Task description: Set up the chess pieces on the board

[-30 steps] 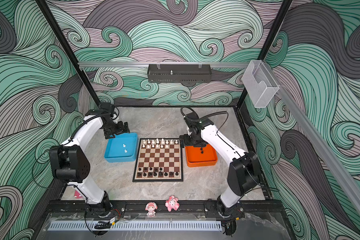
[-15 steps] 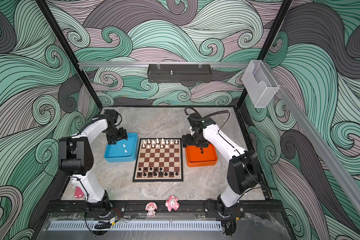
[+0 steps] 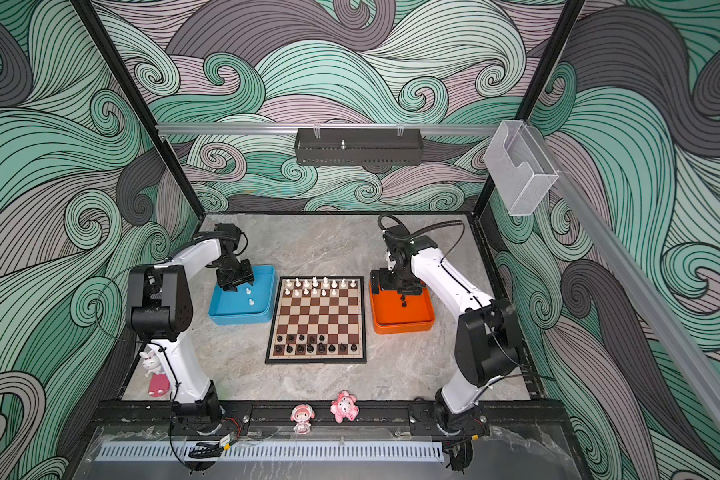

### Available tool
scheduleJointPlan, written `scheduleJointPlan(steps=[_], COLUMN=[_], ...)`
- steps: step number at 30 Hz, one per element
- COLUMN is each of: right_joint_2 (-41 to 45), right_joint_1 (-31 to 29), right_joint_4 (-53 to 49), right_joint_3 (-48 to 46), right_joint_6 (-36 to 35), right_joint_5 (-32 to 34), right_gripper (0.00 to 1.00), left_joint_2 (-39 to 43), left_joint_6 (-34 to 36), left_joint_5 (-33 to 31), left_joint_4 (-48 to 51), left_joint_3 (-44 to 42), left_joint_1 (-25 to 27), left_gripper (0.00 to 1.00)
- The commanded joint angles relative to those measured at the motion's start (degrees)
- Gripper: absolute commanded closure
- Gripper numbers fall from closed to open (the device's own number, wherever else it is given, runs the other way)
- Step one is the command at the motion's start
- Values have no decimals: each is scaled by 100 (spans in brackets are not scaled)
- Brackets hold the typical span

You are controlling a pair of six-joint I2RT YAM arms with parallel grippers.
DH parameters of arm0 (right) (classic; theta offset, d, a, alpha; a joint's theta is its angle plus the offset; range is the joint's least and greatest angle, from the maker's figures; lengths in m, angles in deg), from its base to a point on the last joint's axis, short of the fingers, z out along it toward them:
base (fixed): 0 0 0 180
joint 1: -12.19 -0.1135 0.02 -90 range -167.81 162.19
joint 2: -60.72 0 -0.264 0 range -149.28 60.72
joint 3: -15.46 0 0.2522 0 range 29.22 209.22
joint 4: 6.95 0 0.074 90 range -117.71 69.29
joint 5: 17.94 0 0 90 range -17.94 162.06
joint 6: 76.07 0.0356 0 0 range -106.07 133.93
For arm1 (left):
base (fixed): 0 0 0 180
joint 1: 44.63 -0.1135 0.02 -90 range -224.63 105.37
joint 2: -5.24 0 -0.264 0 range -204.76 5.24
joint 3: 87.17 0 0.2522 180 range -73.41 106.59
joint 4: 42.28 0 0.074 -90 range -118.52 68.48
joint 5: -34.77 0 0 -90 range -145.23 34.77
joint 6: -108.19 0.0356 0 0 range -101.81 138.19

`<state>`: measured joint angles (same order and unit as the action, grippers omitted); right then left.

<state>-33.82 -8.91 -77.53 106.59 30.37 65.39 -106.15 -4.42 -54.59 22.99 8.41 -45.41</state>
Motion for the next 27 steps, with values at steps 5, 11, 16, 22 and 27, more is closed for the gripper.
scheduleJointPlan(steps=[5, 11, 16, 22, 27], right_joint_2=[-163, -184, -203, -207, -217], right_joint_1=[65, 98, 111, 115, 121], right_joint_4=[35, 54, 82, 85, 85], right_joint_3=[-82, -133, -173, -197, -211], right_joint_6=[-89, -106, -98, -98, -99], right_joint_5=[-116, -123, -139, -141, -162], right_gripper=[1, 1, 1, 1, 1], left_joint_2=[-179, -244, -286, -312, -339], left_joint_6=[-43, -42, -27, -7, 27], left_joint_5=[-82, -64, -73, -64, -64], left_joint_4=[17, 16, 24, 39, 39], left_joint_3=[39, 58, 55, 88, 102], left_joint_1=[39, 75, 86, 104, 126], left_gripper=[52, 61, 67, 73, 79])
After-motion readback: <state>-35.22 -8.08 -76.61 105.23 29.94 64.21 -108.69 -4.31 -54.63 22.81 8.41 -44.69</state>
